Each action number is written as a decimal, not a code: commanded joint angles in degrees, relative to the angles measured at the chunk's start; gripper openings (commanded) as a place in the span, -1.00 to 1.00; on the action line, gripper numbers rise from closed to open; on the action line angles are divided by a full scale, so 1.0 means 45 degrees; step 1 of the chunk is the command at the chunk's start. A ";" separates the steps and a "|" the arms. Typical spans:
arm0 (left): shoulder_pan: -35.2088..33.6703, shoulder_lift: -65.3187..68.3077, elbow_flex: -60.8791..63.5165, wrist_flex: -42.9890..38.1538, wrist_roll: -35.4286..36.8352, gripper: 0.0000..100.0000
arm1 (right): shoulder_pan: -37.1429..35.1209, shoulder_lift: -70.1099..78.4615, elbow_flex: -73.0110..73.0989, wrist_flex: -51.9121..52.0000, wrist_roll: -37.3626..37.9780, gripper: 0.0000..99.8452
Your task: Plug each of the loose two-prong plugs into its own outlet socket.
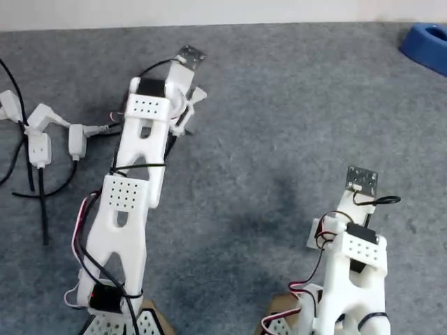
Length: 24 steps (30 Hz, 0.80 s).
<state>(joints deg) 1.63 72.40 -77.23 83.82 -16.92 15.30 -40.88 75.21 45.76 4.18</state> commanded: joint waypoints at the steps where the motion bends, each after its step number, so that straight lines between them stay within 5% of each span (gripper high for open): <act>1: 0.0381 0.0361 -0.0264 0.0117 -0.0195 -0.75 | -0.0127 -0.0166 0.0010 -0.0068 0.0332 -0.78; 11: 0.3429 -0.1905 -0.0107 0.4122 -0.0860 -0.85 | -0.0068 -0.0147 -0.0088 -0.0107 0.0332 -0.78; 18: 0.6574 -0.4581 0.4405 0.4122 0.0567 -0.85 | 0.3175 0.0361 -0.1690 -0.0088 -0.0195 -0.77; 24: 0.7961 -0.7648 0.7824 0.4083 0.1817 -0.85 | 0.2139 0.4952 -0.5070 0.1748 0.1348 -0.77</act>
<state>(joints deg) 34.24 49.71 -50.33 100.97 -11.47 26.02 -28.92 61.32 50.77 8.13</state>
